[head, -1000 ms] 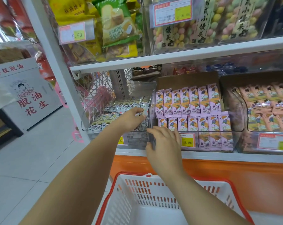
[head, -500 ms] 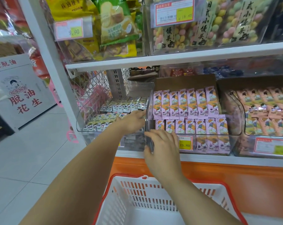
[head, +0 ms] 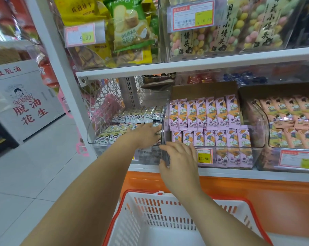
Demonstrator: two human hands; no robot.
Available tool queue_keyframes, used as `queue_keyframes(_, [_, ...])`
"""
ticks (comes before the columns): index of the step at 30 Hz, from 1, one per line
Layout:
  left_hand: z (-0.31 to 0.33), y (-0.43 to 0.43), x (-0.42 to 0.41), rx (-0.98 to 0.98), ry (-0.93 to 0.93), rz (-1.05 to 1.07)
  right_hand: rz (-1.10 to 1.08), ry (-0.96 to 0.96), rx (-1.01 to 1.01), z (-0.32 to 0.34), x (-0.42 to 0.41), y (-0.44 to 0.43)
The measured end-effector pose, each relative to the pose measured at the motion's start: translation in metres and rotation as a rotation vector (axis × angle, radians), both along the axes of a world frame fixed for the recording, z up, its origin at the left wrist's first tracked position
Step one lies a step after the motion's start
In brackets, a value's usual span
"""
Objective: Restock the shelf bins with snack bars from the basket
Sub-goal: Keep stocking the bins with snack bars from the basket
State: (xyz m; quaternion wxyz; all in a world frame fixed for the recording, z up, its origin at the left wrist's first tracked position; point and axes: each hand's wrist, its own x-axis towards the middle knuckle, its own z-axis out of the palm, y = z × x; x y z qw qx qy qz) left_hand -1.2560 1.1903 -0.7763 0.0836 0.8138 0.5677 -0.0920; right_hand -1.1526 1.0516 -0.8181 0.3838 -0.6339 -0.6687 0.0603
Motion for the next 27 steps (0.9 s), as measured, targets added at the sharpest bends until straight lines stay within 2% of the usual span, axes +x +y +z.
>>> queue_keyframes(5, [-0.005, -0.011, 0.0, 0.009, -0.161, 0.017, 0.002, -0.001, -0.009, 0.001, 0.001, -0.001])
queue_keyframes(10, [-0.008, -0.01, -0.004, 0.053, -0.176, -0.037, -0.007, 0.005, -0.001, 0.001, -0.001, -0.001])
queue_keyframes(17, [-0.008, -0.004, -0.001, 0.001, -0.226, -0.043, -0.001, -0.008, -0.008, -0.001, 0.001, 0.001])
queue_keyframes(23, [-0.007, -0.01, -0.006, 0.036, -0.161, -0.057, -0.007, -0.002, 0.009, -0.003, 0.0, 0.001])
queue_keyframes(27, [-0.01, -0.021, -0.024, 0.184, -0.24, -0.009, -0.014, 0.003, 0.016, -0.003, 0.0, 0.001])
